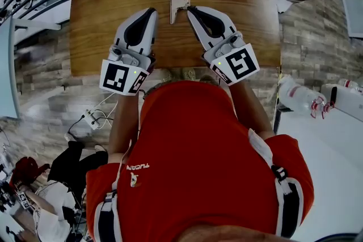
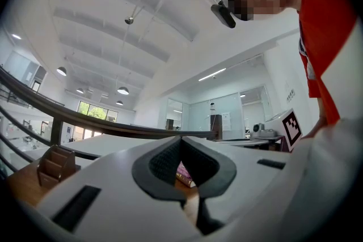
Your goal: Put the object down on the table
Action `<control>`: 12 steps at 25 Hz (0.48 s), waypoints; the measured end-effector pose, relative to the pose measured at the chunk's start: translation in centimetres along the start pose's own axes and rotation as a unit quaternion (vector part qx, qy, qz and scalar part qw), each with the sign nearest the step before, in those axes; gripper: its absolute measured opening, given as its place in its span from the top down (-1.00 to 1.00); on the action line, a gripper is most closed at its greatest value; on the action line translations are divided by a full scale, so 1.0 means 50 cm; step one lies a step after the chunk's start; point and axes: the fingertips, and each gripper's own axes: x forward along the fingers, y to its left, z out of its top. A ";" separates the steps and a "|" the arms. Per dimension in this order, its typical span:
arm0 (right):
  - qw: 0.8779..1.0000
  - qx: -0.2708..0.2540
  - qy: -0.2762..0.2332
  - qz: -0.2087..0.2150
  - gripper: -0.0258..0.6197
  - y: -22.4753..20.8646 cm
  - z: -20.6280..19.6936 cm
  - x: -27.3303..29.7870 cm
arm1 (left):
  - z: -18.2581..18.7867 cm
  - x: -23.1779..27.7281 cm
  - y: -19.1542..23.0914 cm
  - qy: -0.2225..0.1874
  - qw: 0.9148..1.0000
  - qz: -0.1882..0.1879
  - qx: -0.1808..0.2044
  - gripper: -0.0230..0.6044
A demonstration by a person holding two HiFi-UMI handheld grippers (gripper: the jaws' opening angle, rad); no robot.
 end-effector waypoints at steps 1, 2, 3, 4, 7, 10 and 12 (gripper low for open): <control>1.000 -0.001 0.000 -0.001 0.85 -0.002 0.000 0.000 | 0.000 0.001 0.000 0.000 1.000 0.000 0.000 0.90; 1.000 -0.001 0.001 -0.002 0.85 -0.005 0.000 0.000 | 0.000 0.002 0.001 0.000 1.000 0.000 -0.001 0.90; 1.000 -0.001 0.001 -0.003 0.84 -0.008 -0.001 -0.001 | -0.001 0.003 0.002 0.000 1.000 0.001 -0.001 0.90; 1.000 0.000 0.002 -0.004 0.85 -0.011 -0.002 -0.001 | -0.002 0.003 0.002 0.000 1.000 0.001 -0.001 0.90; 1.000 0.001 0.005 -0.007 0.85 -0.017 -0.005 -0.002 | -0.003 0.006 0.003 0.000 1.000 0.002 -0.002 0.90; 1.000 0.004 0.007 -0.010 0.85 -0.023 -0.009 -0.002 | -0.004 0.009 0.005 -0.001 1.000 0.003 -0.004 0.90; 1.000 0.005 0.007 -0.012 0.85 -0.026 -0.012 -0.001 | -0.005 0.010 0.008 -0.001 1.000 0.004 -0.005 0.90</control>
